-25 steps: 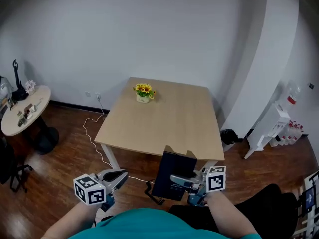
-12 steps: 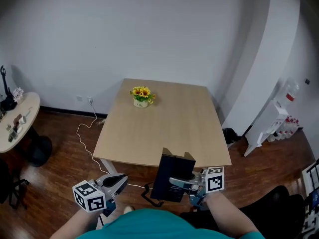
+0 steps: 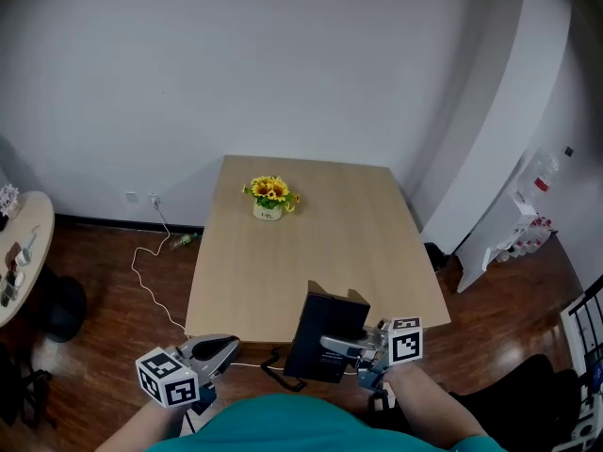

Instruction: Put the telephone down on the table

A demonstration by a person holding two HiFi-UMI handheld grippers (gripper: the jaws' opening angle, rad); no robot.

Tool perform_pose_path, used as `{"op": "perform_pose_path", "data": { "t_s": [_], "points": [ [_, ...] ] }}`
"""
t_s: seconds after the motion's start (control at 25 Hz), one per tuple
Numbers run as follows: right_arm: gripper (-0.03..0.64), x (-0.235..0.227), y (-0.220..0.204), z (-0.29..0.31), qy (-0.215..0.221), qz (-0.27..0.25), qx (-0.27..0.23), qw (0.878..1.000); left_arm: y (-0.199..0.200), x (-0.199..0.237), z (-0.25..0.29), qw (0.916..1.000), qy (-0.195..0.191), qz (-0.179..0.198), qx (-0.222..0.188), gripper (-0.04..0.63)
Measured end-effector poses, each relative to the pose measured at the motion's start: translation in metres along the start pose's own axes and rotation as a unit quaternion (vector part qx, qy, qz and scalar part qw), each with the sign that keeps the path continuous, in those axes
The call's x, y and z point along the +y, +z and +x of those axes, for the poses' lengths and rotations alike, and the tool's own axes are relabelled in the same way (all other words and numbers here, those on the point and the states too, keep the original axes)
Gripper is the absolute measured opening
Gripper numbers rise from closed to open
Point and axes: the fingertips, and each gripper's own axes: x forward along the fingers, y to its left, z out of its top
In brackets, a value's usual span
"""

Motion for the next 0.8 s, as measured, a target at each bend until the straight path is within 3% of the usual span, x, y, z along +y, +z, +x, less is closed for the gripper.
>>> {"op": "perform_pose_path", "data": {
  "t_s": [0.4, 0.64, 0.8],
  "points": [
    [0.160, -0.081, 0.050, 0.009, 0.018, 0.019, 0.023, 0.999, 0.027, 0.053, 0.048, 0.9990, 0.044, -0.001, -0.003, 0.005],
    [0.160, -0.175, 0.105, -0.016, 0.045, 0.041, 0.049, 0.997, 0.042, 0.084, 0.114, 0.9938, 0.110, -0.006, -0.018, 0.005],
    [0.160, -0.252, 0.152, -0.034, 0.045, 0.059, 0.066, 0.995, 0.044, 0.097, 0.170, 0.9919, 0.126, -0.007, -0.008, 0.005]
  ]
}}
